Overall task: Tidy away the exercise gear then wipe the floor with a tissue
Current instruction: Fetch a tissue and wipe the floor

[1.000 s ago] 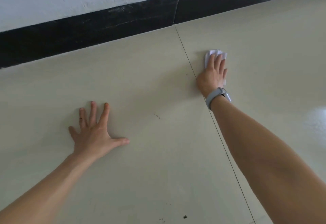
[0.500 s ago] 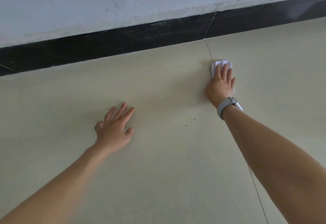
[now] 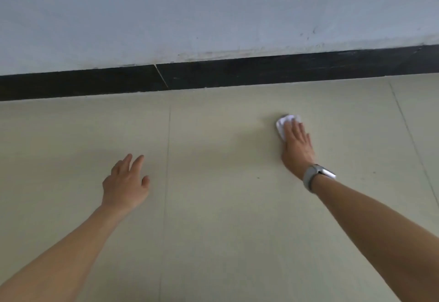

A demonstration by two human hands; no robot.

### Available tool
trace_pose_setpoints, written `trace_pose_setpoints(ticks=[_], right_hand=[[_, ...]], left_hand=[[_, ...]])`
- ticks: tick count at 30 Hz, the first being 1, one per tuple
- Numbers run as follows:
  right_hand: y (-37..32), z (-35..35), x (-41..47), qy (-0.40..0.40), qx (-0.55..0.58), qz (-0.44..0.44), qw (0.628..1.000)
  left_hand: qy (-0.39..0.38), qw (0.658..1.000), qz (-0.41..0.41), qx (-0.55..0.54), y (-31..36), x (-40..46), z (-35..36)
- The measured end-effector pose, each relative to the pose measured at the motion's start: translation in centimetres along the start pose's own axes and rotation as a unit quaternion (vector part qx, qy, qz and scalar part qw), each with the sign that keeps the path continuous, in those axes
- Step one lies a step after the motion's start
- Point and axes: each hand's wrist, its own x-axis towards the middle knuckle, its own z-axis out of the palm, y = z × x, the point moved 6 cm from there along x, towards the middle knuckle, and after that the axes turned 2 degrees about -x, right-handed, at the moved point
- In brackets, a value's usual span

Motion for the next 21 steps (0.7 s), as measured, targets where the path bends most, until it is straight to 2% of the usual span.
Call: trace_pose_setpoints(ticks=[2, 3, 4, 5, 7, 9, 11, 13, 14, 15, 16, 17, 18, 20, 21], right_hand=[[-0.1, -0.7, 1.1, -0.013, 0.032, 0.154, 0.988], [-1.9, 0.0, 1.1, -0.02, 0.027, 0.185, 0.982], [-4.5, 1.2, 1.0, -0.025, 0.012, 0.178, 0.984], [-7.8, 3.0, 0.6, -0.029, -0.003, 0.138, 0.99], [-15.7, 7.3, -1.7, -0.025, -0.04, -0.016, 0.999], [-23.4, 11.7, -6.3, -0.001, -0.081, -0.193, 0.978], [-29.5, 15.7, -12.5, -0.076, -0.133, -0.357, 0.921], [-32.5, 18.4, -18.1, -0.159, -0.159, -0.518, 0.825], [-32.9, 18.6, -19.5, -0.188, -0.167, -0.568, 0.784], [-32.9, 18.7, -19.3, -0.193, -0.176, -0.589, 0.765], [-33.0, 18.4, -18.1, -0.183, -0.193, -0.583, 0.768], [-33.3, 17.7, -16.1, -0.161, -0.2, -0.551, 0.794], [-33.5, 16.8, -13.2, -0.137, -0.196, -0.486, 0.84], [-33.2, 14.3, -6.4, -0.089, -0.171, -0.296, 0.936], [-33.3, 13.3, -3.8, -0.084, -0.15, -0.207, 0.963]], left_hand=[[-0.007, 1.0, -0.015, -0.014, -4.0, 0.5, 0.1], [-0.01, 0.999, -0.021, -0.03, -5.8, 0.7, 0.4], [-0.012, 0.998, -0.028, -0.049, -7.6, 0.9, 0.7], [-0.014, 0.997, -0.033, -0.063, -9.3, 1.0, 1.1], [-0.014, 0.997, -0.039, -0.071, -12.9, 1.1, 2.0], [-0.007, 0.996, -0.049, -0.07, -16.3, 1.2, 2.7], [0.002, 0.995, -0.06, -0.084, -19.4, 1.3, 3.0], [0.011, 0.992, -0.075, -0.105, -22.1, 1.4, 3.4], [0.012, 0.99, -0.084, -0.112, -23.3, 1.4, 3.7], [0.012, 0.989, -0.092, -0.118, -24.3, 1.4, 3.9], [0.014, 0.988, -0.098, -0.121, -25.2, 1.4, 4.2], [0.018, 0.988, -0.097, -0.122, -25.9, 1.3, 4.4], [0.022, 0.988, -0.09, -0.121, -26.2, 1.3, 4.5], [0.03, 0.989, -0.077, -0.122, -26.4, 1.3, 4.8], [0.033, 0.989, -0.075, -0.123, -26.6, 1.4, 4.8]])
